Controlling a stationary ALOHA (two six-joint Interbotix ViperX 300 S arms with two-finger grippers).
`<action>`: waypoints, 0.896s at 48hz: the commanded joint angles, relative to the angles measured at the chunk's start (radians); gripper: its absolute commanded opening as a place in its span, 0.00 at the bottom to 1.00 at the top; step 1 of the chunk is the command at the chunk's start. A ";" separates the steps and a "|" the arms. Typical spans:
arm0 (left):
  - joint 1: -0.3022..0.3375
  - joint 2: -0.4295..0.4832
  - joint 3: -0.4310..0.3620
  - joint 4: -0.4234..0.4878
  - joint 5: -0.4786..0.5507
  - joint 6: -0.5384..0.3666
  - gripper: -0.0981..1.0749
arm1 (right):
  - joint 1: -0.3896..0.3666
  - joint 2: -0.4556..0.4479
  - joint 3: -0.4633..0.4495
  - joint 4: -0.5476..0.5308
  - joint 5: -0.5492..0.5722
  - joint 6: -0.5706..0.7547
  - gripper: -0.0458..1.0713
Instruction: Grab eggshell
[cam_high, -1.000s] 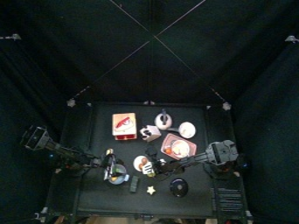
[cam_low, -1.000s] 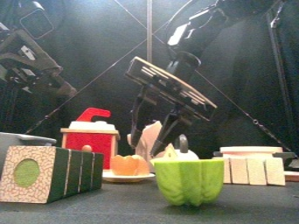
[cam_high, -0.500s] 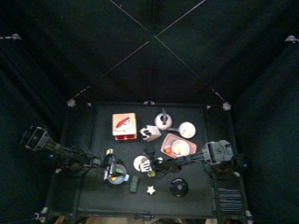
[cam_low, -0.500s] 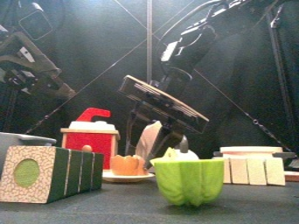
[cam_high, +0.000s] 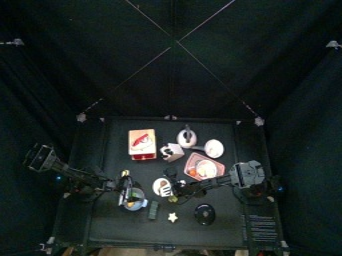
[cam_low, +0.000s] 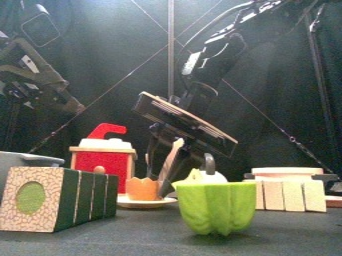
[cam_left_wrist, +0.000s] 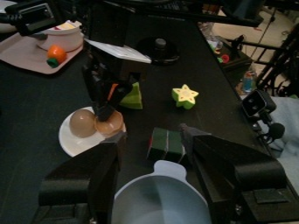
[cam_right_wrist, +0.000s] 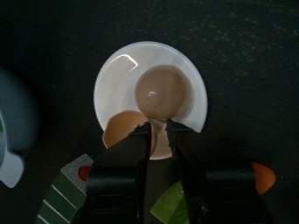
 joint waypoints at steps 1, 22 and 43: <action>-0.002 0.000 -0.008 0.000 -0.009 0.000 0.84 | -0.005 -0.021 -0.025 -0.002 -0.003 -0.002 0.58; 0.000 0.000 -0.009 0.000 -0.009 0.000 0.84 | -0.003 -0.049 -0.025 -0.017 -0.003 -0.002 0.50; 0.003 0.000 -0.003 0.000 -0.009 0.000 0.84 | -0.003 -0.075 -0.018 -0.031 -0.003 -0.002 0.50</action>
